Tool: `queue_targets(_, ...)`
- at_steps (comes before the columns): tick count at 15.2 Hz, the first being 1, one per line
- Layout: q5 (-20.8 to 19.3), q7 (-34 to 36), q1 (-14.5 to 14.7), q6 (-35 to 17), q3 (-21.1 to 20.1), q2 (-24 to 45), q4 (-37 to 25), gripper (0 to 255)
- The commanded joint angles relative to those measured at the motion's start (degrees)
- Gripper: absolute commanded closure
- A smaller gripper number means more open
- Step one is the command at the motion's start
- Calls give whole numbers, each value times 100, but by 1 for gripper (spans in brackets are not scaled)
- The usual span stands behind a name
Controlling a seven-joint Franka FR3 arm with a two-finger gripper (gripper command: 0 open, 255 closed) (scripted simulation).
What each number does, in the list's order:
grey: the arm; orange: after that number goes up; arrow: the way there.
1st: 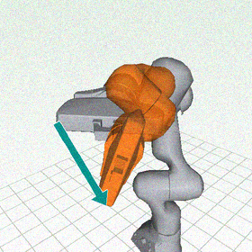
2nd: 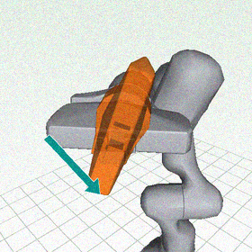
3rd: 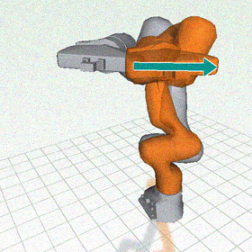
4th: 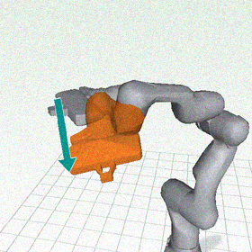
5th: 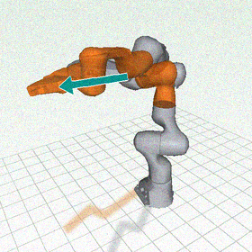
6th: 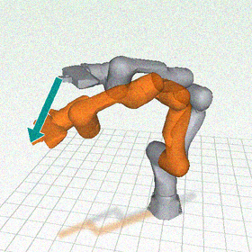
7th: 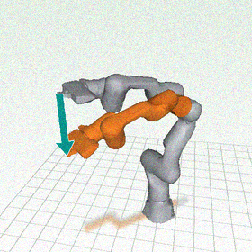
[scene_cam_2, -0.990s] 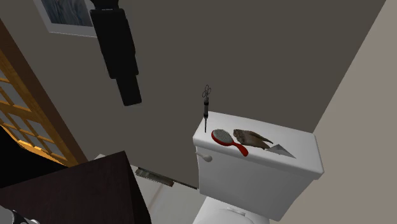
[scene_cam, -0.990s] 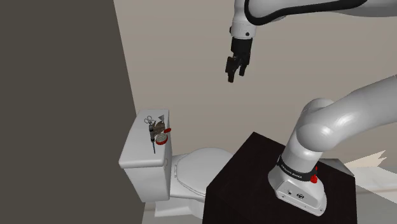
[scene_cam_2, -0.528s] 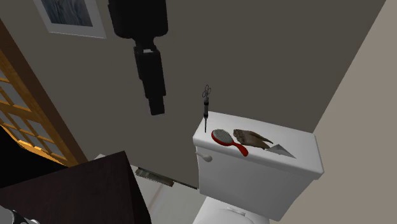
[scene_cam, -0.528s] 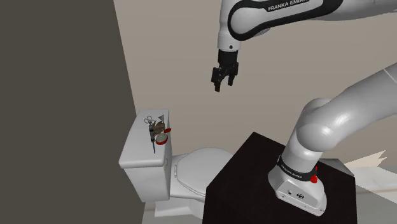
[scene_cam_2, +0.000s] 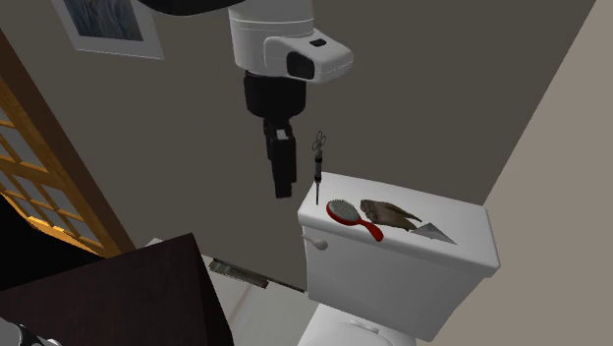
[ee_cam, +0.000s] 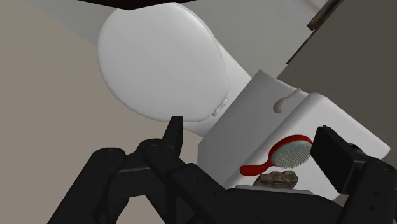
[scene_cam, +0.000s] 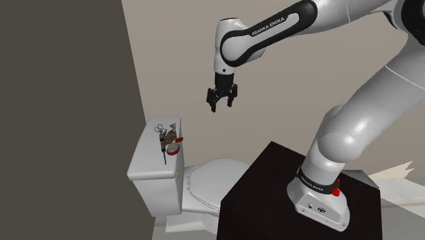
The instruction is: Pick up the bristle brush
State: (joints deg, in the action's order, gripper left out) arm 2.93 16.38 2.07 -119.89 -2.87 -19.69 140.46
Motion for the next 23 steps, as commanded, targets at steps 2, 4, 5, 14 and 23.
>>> queue_targets(2,135,289,17,-494,-73,665,-181,0)
queue_targets(4,217,472,33,-780,-116,1107,-343,0)
queue_targets(5,255,561,43,-914,-134,1330,-436,0)
queue_targets(14,572,1273,142,-1831,-216,3357,-1608,0)
queue_targets(23,872,1866,238,-2187,-209,5385,-3377,0)
